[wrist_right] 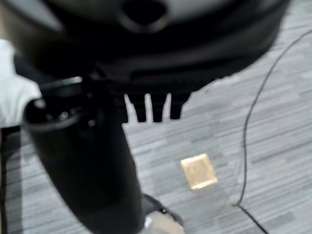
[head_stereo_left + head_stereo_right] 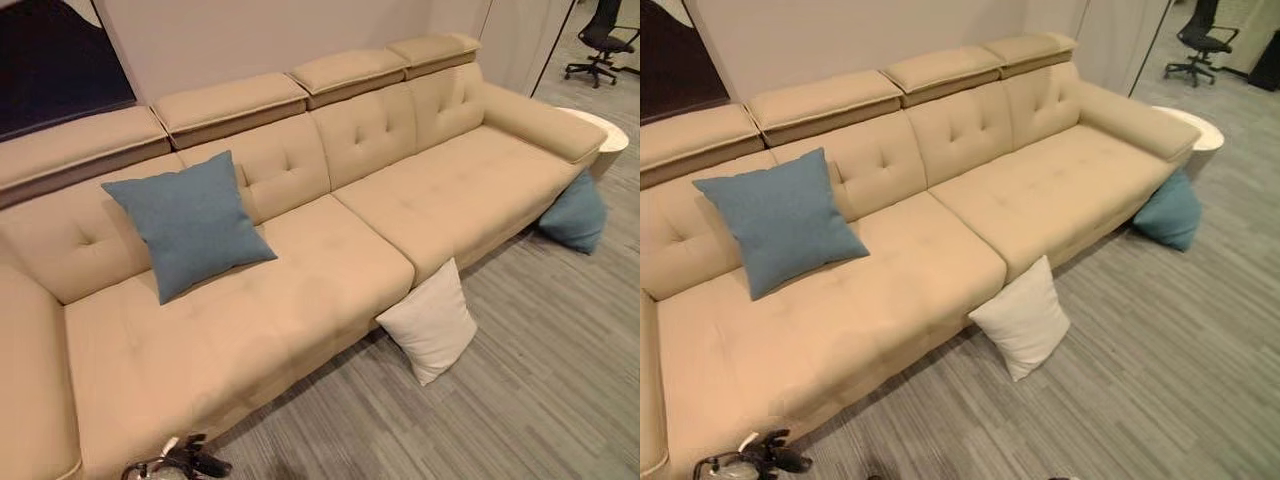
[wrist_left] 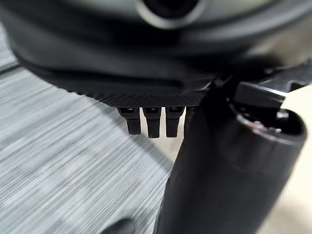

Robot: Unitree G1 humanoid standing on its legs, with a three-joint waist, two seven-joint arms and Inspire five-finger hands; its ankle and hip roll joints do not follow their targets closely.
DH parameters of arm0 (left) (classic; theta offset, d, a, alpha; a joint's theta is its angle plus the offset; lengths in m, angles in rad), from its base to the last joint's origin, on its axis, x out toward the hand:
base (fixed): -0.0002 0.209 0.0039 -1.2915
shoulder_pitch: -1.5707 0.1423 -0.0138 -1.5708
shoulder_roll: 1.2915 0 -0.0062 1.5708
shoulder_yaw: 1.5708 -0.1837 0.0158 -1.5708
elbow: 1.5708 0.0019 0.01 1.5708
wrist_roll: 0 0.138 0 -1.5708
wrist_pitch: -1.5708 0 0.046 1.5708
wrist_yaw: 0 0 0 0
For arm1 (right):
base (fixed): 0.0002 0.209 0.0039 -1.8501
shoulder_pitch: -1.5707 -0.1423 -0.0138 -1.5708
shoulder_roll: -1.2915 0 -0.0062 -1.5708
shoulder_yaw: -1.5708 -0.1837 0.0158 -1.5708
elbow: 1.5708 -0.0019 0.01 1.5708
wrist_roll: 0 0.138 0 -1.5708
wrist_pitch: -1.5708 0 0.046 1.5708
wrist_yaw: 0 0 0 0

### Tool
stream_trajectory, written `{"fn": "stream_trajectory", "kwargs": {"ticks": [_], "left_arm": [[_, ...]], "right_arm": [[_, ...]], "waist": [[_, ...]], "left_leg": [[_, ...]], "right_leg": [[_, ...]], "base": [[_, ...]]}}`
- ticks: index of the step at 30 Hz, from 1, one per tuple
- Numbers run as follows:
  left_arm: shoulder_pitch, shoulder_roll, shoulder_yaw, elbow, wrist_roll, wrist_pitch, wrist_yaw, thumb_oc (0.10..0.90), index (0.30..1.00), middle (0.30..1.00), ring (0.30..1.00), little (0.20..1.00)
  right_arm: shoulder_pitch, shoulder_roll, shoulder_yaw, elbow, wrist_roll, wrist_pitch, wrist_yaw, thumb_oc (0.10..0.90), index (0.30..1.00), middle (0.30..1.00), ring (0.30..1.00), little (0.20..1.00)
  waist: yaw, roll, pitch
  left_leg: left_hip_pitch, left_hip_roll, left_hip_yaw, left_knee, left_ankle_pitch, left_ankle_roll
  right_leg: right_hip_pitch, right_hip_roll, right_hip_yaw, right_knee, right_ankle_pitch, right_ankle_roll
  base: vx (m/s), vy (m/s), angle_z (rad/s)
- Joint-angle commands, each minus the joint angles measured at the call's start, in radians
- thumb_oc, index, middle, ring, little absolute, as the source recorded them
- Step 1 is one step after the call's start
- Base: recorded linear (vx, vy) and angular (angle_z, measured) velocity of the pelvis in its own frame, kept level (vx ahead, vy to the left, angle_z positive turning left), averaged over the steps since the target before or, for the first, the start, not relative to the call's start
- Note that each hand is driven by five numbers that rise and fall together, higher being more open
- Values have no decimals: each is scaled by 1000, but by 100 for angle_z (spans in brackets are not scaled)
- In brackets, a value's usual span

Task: Pick up all the scattered cushions and arrange them neatly on the sofa.

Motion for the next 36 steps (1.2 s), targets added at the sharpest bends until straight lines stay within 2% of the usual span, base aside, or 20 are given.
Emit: {"fn": "stream_trajectory", "kwargs": {"ticks": [1, 4, 8, 10, 11, 14, 17, 18, 19, 20, 23, 25, 26, 27, 28, 31, 35, 36], "left_arm": [[-20, -5, -8, -76, 17, -54, 56, 800, 900, 900, 900, 900], [-12, -53, -69, -88, 39, -59, 58, 800, 900, 900, 900, 900], [-41, -88, -104, -65, 42, -65, 70, 800, 900, 900, 900, 900], [-55, -94, -114, -54, 47, -66, 72, 800, 900, 900, 900, 900], [-58, -95, -116, -49, 55, -65, 73, 800, 900, 900, 900, 900], [-70, -86, -140, -44, 92, -64, 79, 800, 900, 900, 900, 900], [-77, -70, -138, -45, 101, -66, 87, 800, 900, 900, 900, 900], [-77, -70, -138, -45, 101, -66, 87, 800, 900, 900, 900, 900], [-80, -59, -128, -44, 101, -68, 93, 800, 900, 900, 900, 900], [-80, -59, -128, -44, 101, -68, 93, 800, 900, 900, 900, 900], [-71, -49, -110, -46, 111, -68, 90, 800, 900, 900, 900, 900], [-61, -48, -96, -52, 104, -69, 87, 800, 900, 900, 900, 900], [-57, -49, -95, -56, 101, -70, 87, 800, 900, 900, 900, 900], [-56, -51, -95, -58, 100, -69, 85, 800, 900, 900, 900, 900], [-58, -62, -103, -65, 98, -71, 81, 800, 900, 900, 900, 900], [-64, -70, -115, -69, 91, -73, 75, 800, 900, 900, 900, 900], [-84, -86, -138, -91, 85, -71, 71, 800, 900, 900, 900, 900], [-88, -88, -146, -98, 79, -74, 69, 800, 900, 900, 900, 900]], "right_arm": [[-25, -31, -20, -6, 32, -18, -66, 800, 900, 900, 900, 900], [-16, -17, -46, 6, 75, -35, -100, 800, 900, 900, 900, 900], [-21, -13, -42, 30, 89, -39, -126, 800, 900, 900, 900, 900], [-26, -12, -45, 31, 100, -36, -126, 800, 900, 900, 900, 900], [-26, -11, -45, 31, 99, -36, -128, 800, 900, 900, 900, 900], [-42, -10, -37, 11, 107, -37, -136, 800, 900, 900, 900, 900], [-55, -6, -30, 0, 111, -35, -142, 800, 900, 900, 900, 900], [-55, -6, -30, 0, 111, -35, -142, 800, 900, 900, 900, 900], [-67, -4, -25, -2, 105, -36, -147, 800, 900, 900, 900, 900], [-67, -4, -25, -2, 105, -36, -147, 800, 900, 900, 900, 900], [-63, -11, -27, 1, 93, -42, -146, 800, 900, 900, 900, 900], [-55, -18, -44, 1, 99, -41, -147, 800, 900, 900, 900, 900], [-54, -20, -49, 0, 105, -40, -148, 800, 900, 900, 900, 900], [-55, -20, -55, -2, 116, -41, -149, 800, 900, 900, 900, 900], [-52, -24, -62, -3, 136, -43, -146, 800, 900, 900, 900, 900], [-49, -26, -68, -1, 148, -50, -147, 800, 900, 900, 900, 900], [-49, -39, -70, 0, 167, -52, -153, 800, 900, 900, 900, 900], [-51, -41, -68, 0, 168, -52, -155, 800, 900, 900, 900, 900]], "waist": [[-11, -55, 27], [-14, -55, 52], [8, -63, 72], [5, -57, 72], [0, -51, 71], [-18, -50, 82], [-15, -47, 96], [-13, -47, 96], [-4, -43, 107], [-2, -42, 108], [20, -30, 101], [38, -27, 95], [39, -29, 91], [38, -29, 83], [25, -17, 76], [12, -14, 74], [2, -25, 104], [9, -25, 114]], "left_leg": [[-53, -61, -67, 76, -129, 21], [-55, -57, -98, 100, -131, 10], [-79, -143, -313, 121, -144, -5], [-81, -165, -361, 112, -154, 2], [-72, -163, -363, 93, -154, 9], [-85, -166, -335, 82, -142, 22], [-94, -152, -273, 67, -132, 37], [-93, -151, -270, 67, -133, 37], [-96, -134, -223, 54, -128, 40], [-93, -133, -222, 53, -128, 40], [-77, -95, -138, 28, -119, 39], [-55, -80, -79, 19, -119, 36], [-52, -80, -65, 18, -118, 34], [-49, -75, -57, 11, -113, 31], [-18, -60, -52, 4, -120, 21], [-15, -46, -59, 24, -125, 11], [-81, 6, -58, 215, -144, -14], [-108, 4, -83, 275, -124, -16]], "right_leg": [[-19, -20, 10, -35, 48, 45], [-13, -4, 17, -51, 51, 32], [-17, 8, 85, -89, 90, 35], [-31, 16, 125, -95, 103, 46], [-39, 22, 144, -94, 106, 49], [-107, 24, 201, -77, 136, 69], [-163, 26, 210, -41, 149, 81], [-164, 26, 213, -40, 149, 81], [-191, 3, 140, -19, 154, 90], [-190, 3, 141, -17, 153, 90], [-154, -64, -92, -7, 114, 68], [-102, -84, -165, -20, 100, 69], [-94, -86, -171, -29, 99, 70], [-96, -80, -156, -33, 99, 70], [-85, -59, -123, -48, 98, 65], [-79, -40, -97, -65, 97, 55], [-48, -24, -83, -89, 86, 30], [-42, -17, -75, -89, 86, 22]], "base": [[-120, -120, 10], [-71, -70, 11], [-54, -16, -38], [-30, 55, -124], [-58, 151, -87], [-115, 168, -76], [-90, 107, -98], [-130, 56, -124], [-89, 26, -117], [-126, 37, -76], [-81, -7, -105], [-68, -77, -141], [-8, -124, -112], [131, -246, -74], [125, -217, -61], [90, -174, -62], [38, -199, -4], [34, -80, -20]]}}
